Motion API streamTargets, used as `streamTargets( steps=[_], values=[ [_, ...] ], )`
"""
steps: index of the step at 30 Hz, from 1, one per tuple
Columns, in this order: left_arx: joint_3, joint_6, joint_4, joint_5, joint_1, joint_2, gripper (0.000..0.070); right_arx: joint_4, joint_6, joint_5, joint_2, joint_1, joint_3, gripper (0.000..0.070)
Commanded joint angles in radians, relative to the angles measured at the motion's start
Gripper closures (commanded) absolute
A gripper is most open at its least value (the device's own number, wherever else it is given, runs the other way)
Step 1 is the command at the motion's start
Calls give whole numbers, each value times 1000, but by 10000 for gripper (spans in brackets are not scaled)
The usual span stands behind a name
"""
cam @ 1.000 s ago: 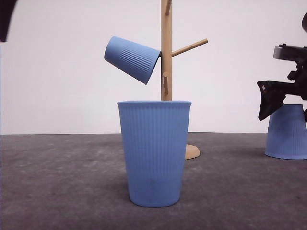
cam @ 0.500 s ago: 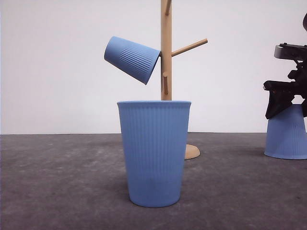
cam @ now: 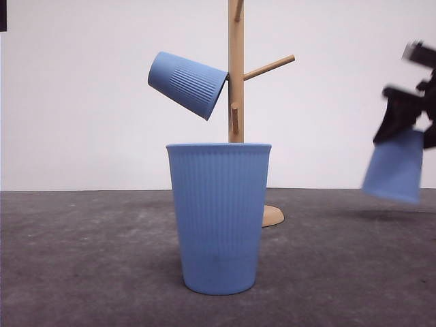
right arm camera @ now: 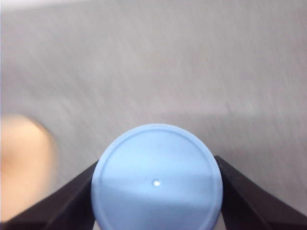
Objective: Place three cups
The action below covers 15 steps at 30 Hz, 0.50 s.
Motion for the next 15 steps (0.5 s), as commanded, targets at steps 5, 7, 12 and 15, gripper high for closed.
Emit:
streamTargets(
  steps=[5, 7, 12, 15],
  values=[
    [14, -3, 32, 3, -3, 12, 144, 20, 204, -278, 14, -77, 134, 503],
    [14, -3, 34, 4, -3, 12, 144, 38, 250, -356, 14, -87, 171, 503],
    [14, -3, 38, 5, -3, 12, 144, 186, 421, -496, 14, -91, 227, 503],
    [14, -3, 40, 5, -3, 12, 144, 315, 541, -554, 14, -77, 230, 503]
  ],
)
